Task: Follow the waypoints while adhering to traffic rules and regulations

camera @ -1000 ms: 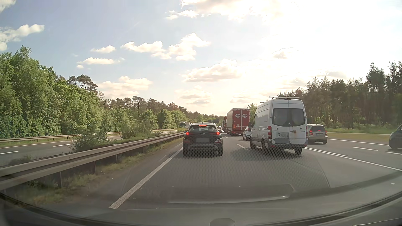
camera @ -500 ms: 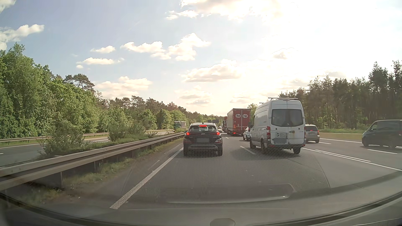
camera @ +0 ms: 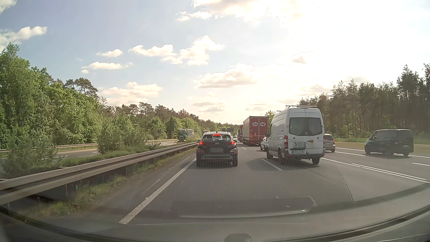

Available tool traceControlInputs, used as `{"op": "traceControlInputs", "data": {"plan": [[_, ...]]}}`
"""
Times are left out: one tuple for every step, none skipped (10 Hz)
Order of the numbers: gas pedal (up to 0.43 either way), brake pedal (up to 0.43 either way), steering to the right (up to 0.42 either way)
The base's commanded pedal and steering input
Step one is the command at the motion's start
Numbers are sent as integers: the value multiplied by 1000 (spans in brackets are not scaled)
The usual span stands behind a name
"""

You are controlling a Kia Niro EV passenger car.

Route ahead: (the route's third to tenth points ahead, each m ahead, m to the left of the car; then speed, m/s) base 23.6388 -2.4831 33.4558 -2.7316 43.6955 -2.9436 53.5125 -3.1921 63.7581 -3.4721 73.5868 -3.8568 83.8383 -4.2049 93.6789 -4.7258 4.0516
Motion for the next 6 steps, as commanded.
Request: {"op": "traceControlInputs", "data": {"plan": [[87, 0, 0], [87, 0, 0], [87, 0, 0], [87, 0, 0], [87, 0, 0], [87, 0, 0]]}}
